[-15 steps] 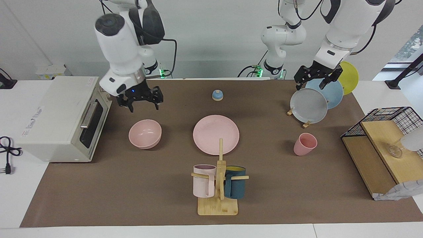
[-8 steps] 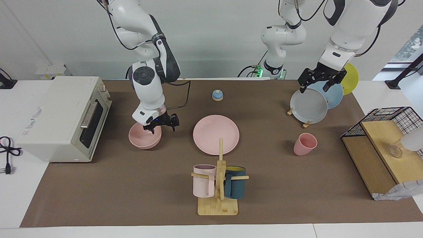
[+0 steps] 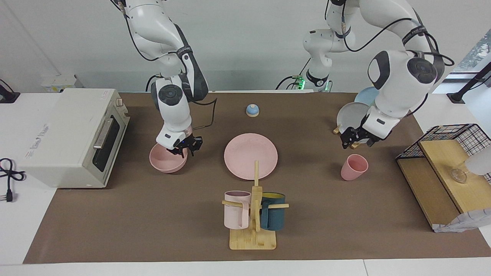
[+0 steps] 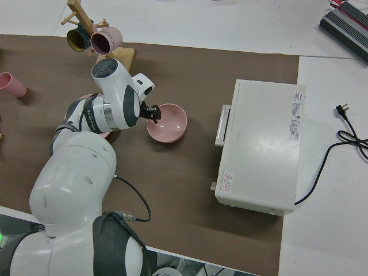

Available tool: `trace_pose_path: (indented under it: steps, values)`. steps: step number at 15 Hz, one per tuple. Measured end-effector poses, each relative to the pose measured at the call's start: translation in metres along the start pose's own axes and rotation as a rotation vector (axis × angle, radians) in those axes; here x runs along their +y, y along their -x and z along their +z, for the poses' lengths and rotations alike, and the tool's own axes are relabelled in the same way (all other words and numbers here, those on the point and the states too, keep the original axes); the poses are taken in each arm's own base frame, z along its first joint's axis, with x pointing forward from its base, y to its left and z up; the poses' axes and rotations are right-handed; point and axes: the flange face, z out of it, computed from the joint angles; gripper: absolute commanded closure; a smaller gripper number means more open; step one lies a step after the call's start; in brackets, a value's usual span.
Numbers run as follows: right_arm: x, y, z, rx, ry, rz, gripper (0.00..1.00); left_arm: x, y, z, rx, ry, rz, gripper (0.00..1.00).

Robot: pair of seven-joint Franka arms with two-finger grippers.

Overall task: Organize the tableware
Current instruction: 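Carry the pink bowl with the right gripper toward the pink plate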

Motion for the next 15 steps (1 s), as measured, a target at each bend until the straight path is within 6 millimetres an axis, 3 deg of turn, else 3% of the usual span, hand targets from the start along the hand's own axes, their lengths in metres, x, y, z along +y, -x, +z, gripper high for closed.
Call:
trace_pose_path:
  steps: [3,5,7,9,13,15]
  values:
    - [-0.017,-0.013,-0.039,-0.024,0.069,-0.061,1.00,-0.018,-0.018,0.030,-0.002,0.000,0.023,0.00]
    - [-0.040,-0.027,-0.075,-0.034,0.084,-0.055,1.00,-0.018,-0.022,0.041,0.000,0.002,0.031,0.00]
    - [-0.076,-0.037,-0.103,-0.035,0.090,-0.021,1.00,-0.014,-0.023,0.045,-0.003,0.004,0.037,0.00]
    - [-0.125,-0.047,-0.119,-0.017,0.082,0.028,1.00,-0.012,-0.022,0.049,-0.011,0.004,0.042,0.00]
    - [-0.240,-0.054,-0.116,0.018,-0.002,0.167,1.00,-0.005,-0.014,0.071,-0.050,0.001,0.054,0.00]
    - [-0.282,-0.056,-0.103,0.036,-0.035,0.204,1.00,-0.003,-0.011,0.078,-0.061,0.000,0.058,0.00]
